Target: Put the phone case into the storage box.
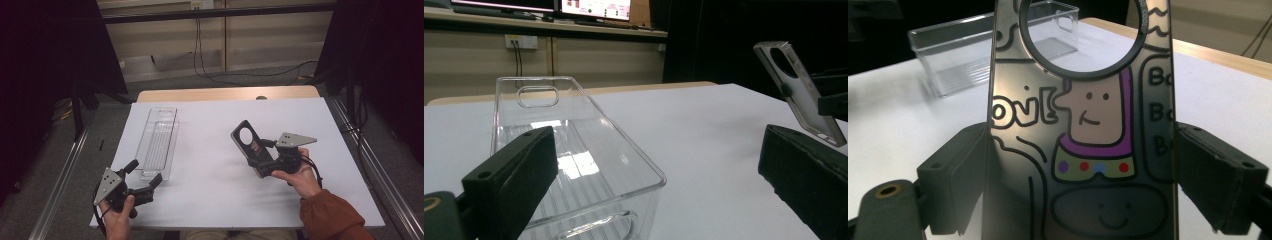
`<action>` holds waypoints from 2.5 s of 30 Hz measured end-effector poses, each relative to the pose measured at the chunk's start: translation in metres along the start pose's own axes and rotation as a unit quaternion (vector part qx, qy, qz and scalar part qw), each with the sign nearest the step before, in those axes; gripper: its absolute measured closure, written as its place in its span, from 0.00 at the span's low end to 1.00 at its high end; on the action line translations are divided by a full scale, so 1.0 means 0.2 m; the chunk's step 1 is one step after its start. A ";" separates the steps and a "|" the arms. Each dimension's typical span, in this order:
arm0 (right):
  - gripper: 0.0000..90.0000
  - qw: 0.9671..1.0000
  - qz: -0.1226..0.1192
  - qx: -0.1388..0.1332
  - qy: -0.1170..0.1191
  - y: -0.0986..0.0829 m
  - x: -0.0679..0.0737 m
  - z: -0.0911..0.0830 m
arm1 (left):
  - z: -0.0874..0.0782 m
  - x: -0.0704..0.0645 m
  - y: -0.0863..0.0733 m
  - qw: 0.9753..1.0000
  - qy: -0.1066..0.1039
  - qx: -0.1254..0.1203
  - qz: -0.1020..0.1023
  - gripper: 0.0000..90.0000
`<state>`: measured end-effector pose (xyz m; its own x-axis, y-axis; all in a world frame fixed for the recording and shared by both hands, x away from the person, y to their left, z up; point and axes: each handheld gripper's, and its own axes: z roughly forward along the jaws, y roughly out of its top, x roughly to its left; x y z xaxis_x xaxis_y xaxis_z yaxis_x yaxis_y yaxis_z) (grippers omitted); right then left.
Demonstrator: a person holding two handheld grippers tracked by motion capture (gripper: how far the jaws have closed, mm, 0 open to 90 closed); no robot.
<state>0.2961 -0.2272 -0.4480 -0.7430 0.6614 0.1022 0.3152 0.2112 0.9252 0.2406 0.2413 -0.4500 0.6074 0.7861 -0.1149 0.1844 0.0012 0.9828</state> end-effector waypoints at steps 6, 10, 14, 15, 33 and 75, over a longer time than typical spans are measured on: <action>0.14 1.000 0.005 -0.009 -0.001 -0.05 0.00 -0.10 | 0.02 0.00 0.00 1.000 -0.008 0.010 -0.008 0.04; 0.14 1.000 0.010 -0.024 -0.003 -0.08 -0.02 -0.15 | 0.02 0.00 0.00 1.000 -0.022 0.010 -0.007 0.04; 0.14 0.999 0.018 -0.030 0.000 -0.09 -0.03 -0.16 | 0.02 0.00 0.01 1.000 -0.028 0.006 -0.008 0.04; 0.14 0.999 0.019 -0.030 0.002 -0.09 -0.03 -0.15 | 0.02 0.00 0.01 1.000 -0.029 0.005 -0.006 0.04; 0.14 0.998 0.001 -0.046 0.052 -0.07 0.05 -0.13 | 0.11 -0.09 0.05 0.991 -0.133 0.017 0.004 0.07; 0.14 0.996 -0.008 -0.049 0.078 -0.04 0.10 -0.12 | 0.48 -0.35 0.14 0.970 -0.241 0.020 0.036 0.01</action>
<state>0.2647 -0.2335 -0.4450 -0.8321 0.5377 0.1359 0.2498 0.1445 0.9575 0.2769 0.1262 -0.4281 0.9083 0.4036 -0.1096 0.1521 -0.0746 0.9855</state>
